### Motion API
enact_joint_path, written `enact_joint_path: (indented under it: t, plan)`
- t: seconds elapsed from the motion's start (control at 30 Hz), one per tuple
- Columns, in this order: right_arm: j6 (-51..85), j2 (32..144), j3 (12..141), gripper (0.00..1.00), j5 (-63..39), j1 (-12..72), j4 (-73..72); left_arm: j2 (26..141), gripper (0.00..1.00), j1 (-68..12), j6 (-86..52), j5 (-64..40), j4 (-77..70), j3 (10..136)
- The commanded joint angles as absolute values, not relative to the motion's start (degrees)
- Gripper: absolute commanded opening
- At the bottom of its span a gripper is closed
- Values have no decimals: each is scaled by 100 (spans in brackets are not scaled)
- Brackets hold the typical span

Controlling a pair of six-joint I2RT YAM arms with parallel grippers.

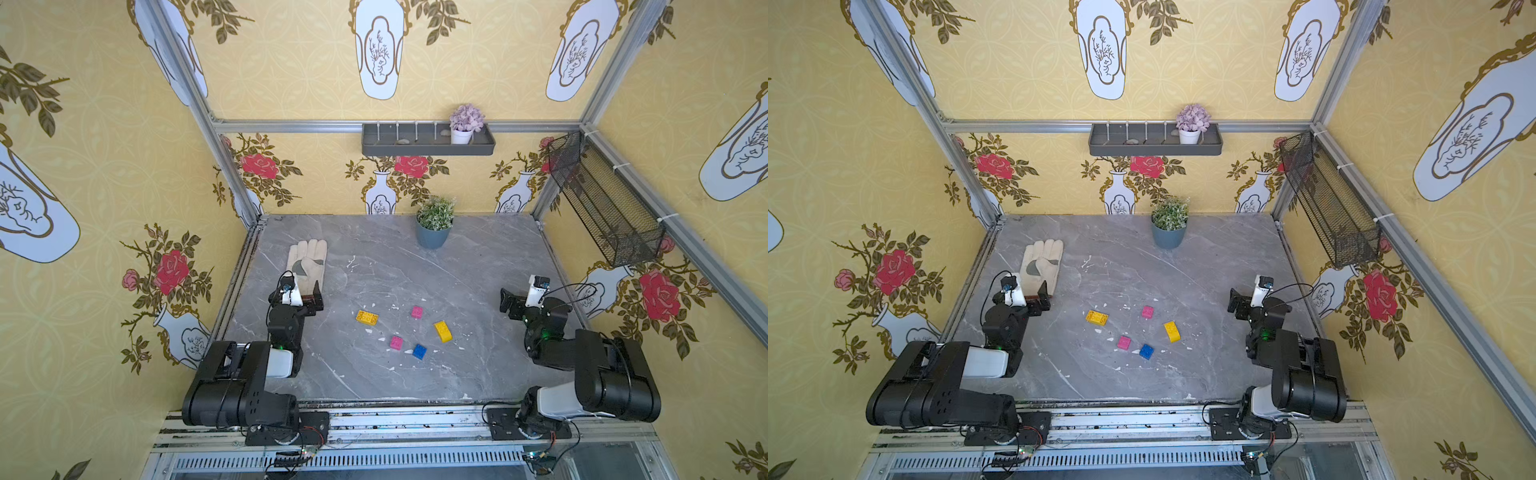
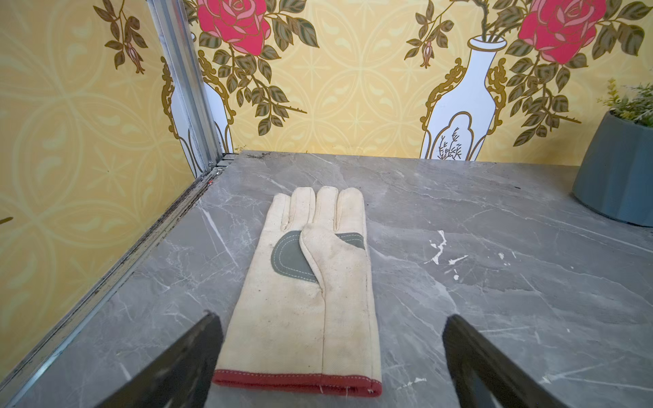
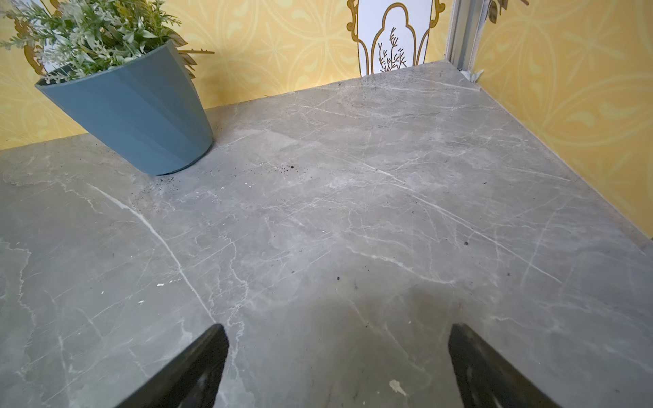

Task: Assemble the letter s with lego
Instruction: Pick up the lego brick from the center of the board.

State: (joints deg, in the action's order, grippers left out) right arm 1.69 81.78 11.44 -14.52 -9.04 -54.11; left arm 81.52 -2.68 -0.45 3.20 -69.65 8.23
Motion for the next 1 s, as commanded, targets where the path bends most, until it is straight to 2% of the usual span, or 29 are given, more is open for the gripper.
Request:
enact_joint_path:
  t: [0.0, 0.3, 0.47, 0.53, 0.63, 0.73, 0.87, 0.97]
  plan:
    - [198, 8155, 1159, 98, -1424, -905, -5552, 8144, 99, -264, -32, 299, -7156, 784]
    - [208, 8141, 1160, 98, -1384, -896, -5554, 8146, 99, -264, -36, 297, -7172, 791]
    - [415, 7936, 1566, 98, -930, -900, -4680, 8146, 99, -259, -41, 286, -7148, 791]
    - [535, 7804, 2277, 98, -665, -903, -3241, 8029, 99, -263, -72, 463, -7028, 844]
    - [932, 7628, 3222, 98, -470, -903, -1697, 7429, 99, -273, -339, 951, -5345, 1489]
    - [1562, 7773, 4414, 98, -590, -931, -79, 6909, 99, -265, -638, 765, -3770, 2131]
    - [1687, 7887, 5537, 98, -1680, -717, 1201, 6537, 99, -374, -1406, 779, -1848, 2978]
    - [1442, 7827, 6083, 98, -2041, -11, 1982, 6232, 99, -790, -1641, 796, -1415, 3120]
